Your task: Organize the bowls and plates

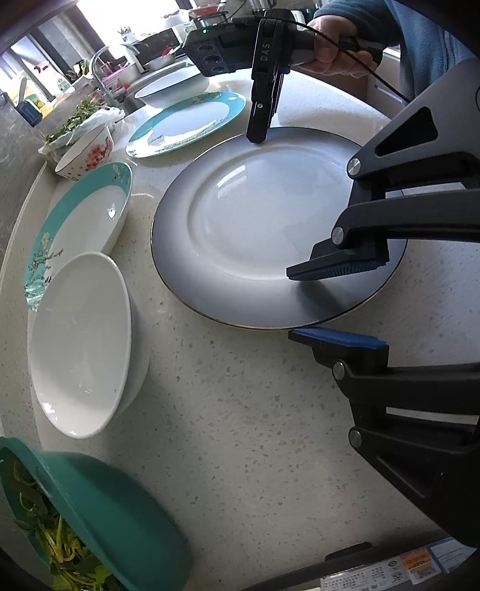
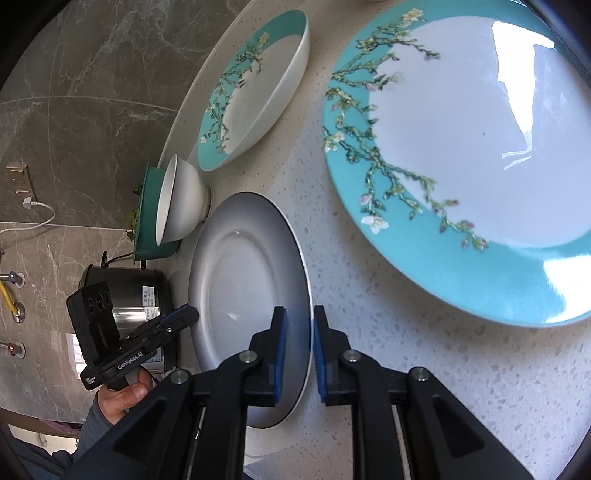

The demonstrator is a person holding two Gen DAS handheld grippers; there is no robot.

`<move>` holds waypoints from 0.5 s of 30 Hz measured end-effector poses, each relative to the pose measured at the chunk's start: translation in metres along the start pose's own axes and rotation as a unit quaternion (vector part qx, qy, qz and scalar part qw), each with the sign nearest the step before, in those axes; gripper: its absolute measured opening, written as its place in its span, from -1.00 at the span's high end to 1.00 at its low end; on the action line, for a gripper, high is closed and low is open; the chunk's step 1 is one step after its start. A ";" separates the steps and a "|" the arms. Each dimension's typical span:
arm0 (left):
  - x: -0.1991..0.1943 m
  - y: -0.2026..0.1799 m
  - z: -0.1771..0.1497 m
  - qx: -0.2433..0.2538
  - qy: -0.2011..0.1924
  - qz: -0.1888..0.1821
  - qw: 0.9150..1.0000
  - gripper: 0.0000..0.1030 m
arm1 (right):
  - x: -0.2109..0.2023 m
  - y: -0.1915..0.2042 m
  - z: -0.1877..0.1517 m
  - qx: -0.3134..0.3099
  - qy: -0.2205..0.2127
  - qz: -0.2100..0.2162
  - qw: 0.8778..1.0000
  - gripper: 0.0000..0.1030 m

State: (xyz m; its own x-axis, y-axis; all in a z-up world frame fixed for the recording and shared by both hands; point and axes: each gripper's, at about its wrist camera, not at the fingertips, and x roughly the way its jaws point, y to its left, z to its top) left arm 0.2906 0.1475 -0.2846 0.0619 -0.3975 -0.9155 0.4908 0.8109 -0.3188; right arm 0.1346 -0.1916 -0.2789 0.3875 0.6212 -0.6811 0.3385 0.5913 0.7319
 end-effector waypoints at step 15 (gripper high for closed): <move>-0.021 -0.045 -0.053 -0.011 -0.001 -0.004 1.000 0.57 | -0.036 -0.004 -0.028 -0.017 0.014 -0.016 1.000 0.67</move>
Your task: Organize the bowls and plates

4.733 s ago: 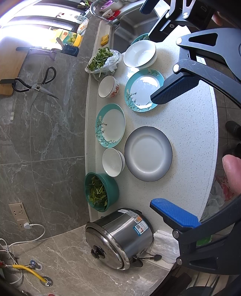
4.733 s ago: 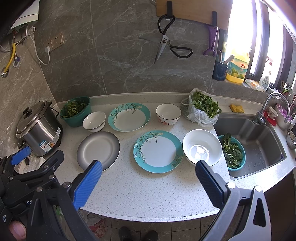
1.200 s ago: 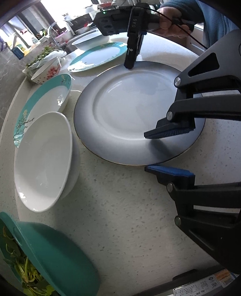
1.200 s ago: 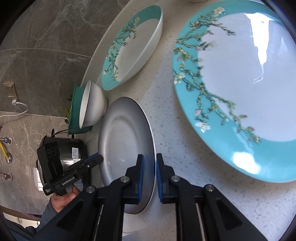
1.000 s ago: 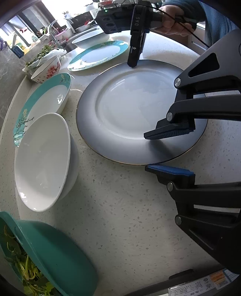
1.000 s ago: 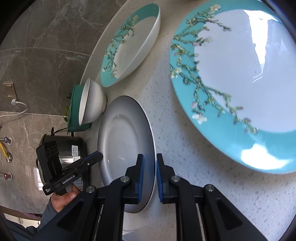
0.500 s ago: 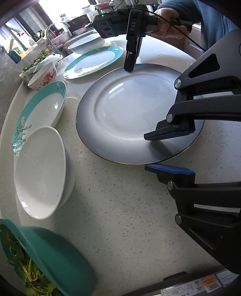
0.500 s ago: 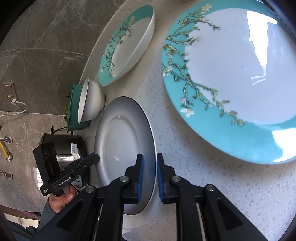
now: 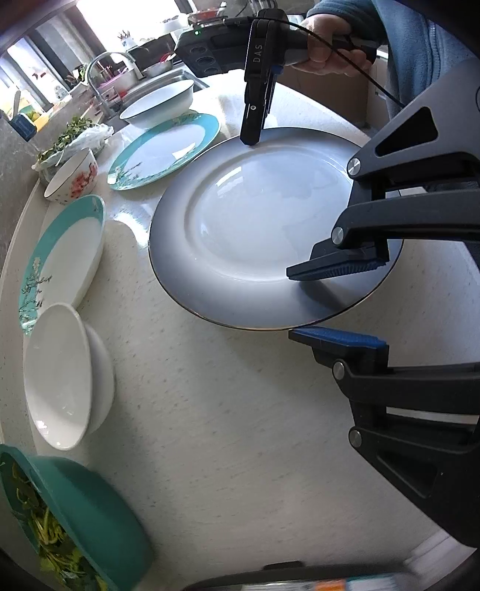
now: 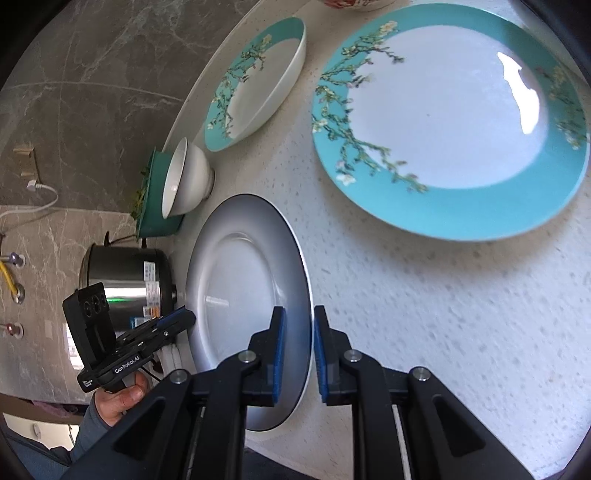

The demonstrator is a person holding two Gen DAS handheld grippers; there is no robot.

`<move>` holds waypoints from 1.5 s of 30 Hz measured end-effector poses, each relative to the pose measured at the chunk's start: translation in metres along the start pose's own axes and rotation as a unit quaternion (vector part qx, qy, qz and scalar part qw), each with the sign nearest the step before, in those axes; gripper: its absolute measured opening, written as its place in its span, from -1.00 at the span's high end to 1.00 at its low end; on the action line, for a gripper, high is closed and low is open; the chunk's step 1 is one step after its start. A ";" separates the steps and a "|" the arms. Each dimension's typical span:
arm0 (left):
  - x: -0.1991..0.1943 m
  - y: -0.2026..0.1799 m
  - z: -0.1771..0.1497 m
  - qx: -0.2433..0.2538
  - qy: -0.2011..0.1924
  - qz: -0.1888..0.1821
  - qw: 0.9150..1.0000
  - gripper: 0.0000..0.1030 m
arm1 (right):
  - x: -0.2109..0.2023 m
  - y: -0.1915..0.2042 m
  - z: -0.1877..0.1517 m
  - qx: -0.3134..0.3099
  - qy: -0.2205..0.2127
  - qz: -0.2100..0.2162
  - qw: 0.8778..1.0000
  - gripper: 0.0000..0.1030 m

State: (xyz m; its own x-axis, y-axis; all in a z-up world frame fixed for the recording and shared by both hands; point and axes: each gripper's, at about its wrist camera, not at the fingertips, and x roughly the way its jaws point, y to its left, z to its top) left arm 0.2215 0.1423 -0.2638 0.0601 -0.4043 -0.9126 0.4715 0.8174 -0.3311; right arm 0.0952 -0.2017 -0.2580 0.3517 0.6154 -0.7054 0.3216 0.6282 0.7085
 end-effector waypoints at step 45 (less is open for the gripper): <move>0.026 -0.020 -0.042 -0.058 -0.031 0.018 0.998 0.52 | 0.004 0.007 -0.027 -0.185 -0.004 -0.115 0.976 0.46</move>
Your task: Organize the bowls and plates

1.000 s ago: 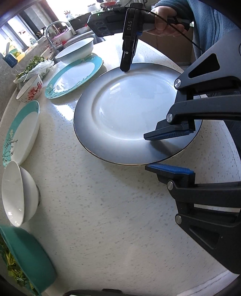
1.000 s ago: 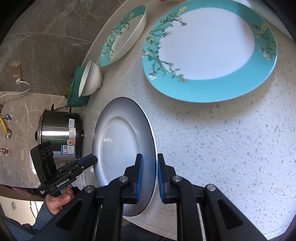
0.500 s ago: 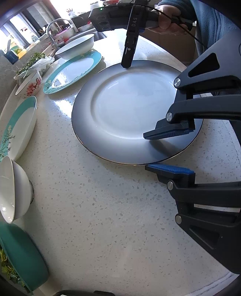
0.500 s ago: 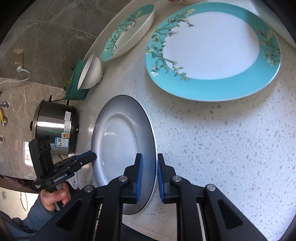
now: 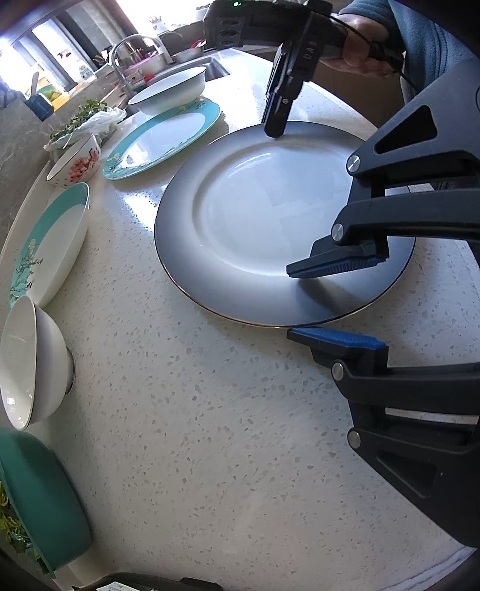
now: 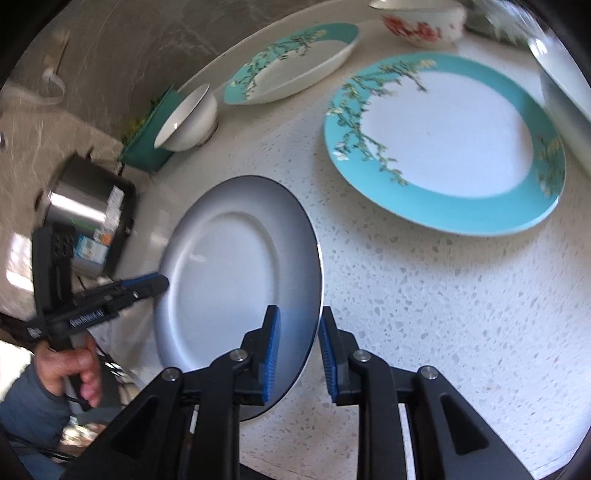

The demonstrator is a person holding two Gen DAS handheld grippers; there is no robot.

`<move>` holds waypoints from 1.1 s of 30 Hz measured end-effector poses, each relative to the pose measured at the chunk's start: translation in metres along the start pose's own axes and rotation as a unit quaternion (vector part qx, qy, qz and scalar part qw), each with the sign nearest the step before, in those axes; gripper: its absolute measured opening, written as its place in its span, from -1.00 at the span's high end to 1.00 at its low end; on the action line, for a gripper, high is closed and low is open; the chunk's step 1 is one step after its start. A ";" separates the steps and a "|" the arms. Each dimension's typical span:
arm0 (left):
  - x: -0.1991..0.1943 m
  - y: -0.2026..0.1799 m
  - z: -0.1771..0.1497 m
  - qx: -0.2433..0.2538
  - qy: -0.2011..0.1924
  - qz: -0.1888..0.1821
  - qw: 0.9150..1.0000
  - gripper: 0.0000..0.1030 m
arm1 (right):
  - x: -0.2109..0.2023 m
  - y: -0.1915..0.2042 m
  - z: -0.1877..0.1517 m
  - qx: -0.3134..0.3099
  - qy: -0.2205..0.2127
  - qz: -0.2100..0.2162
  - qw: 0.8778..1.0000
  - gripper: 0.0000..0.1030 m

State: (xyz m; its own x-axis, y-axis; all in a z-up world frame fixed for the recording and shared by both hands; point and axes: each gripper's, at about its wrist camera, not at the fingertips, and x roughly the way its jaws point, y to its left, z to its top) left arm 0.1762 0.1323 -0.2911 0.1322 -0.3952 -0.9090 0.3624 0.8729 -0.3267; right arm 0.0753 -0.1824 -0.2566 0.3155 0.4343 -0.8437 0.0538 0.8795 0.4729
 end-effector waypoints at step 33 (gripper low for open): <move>-0.043 -0.023 0.023 -0.025 -0.082 0.023 0.996 -0.43 | -0.035 0.011 0.001 -0.114 -0.037 -0.096 0.988 -0.52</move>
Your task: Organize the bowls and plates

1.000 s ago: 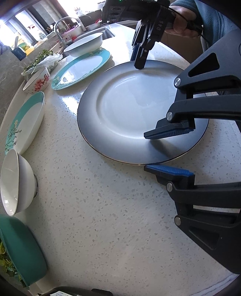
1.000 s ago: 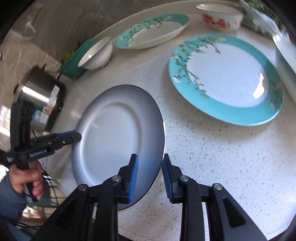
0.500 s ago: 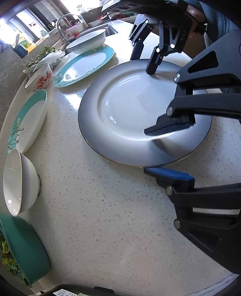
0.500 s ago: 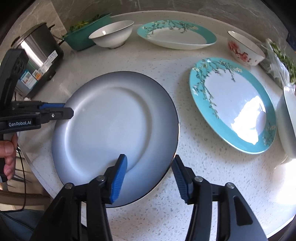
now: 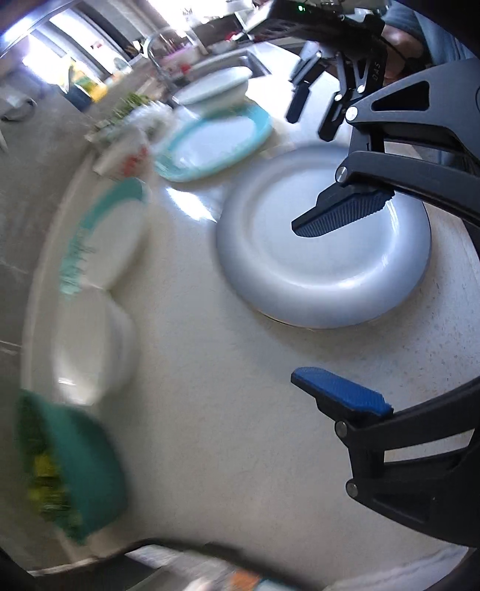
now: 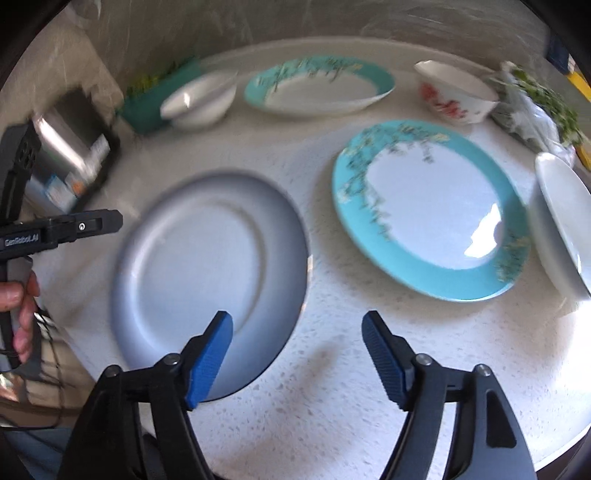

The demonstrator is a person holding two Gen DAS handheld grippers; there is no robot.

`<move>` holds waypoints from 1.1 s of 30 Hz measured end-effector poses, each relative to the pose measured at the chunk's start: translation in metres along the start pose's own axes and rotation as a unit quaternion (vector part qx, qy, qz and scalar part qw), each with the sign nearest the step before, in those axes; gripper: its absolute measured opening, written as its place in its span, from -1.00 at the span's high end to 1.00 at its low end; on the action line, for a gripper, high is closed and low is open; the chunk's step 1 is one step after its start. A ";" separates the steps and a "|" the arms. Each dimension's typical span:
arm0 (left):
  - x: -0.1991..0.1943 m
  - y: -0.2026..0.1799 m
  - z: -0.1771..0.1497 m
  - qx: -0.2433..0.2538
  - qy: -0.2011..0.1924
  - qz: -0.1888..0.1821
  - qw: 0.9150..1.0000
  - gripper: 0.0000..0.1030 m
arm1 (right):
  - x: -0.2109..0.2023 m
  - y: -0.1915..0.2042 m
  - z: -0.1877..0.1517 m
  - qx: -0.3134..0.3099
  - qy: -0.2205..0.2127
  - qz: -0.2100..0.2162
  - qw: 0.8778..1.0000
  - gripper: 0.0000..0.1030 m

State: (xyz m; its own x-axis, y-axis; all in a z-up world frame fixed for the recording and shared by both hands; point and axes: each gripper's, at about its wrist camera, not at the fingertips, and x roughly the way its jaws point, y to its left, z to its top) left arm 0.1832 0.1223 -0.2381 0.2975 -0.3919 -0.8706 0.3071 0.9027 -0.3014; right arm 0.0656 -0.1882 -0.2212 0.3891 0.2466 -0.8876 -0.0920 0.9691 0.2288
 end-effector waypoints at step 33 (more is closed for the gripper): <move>0.166 -0.179 0.131 0.205 0.137 -0.086 0.965 -0.37 | -0.009 -0.204 -0.038 0.421 -0.167 0.185 0.872 -0.27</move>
State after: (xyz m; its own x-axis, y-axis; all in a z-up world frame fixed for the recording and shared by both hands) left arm 0.2956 -0.1278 -0.2772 -0.0220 -0.4170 -0.9086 0.6795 0.6604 -0.3196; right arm 0.0460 -0.3883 -0.2753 0.7335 0.3890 -0.5574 0.3836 0.4400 0.8119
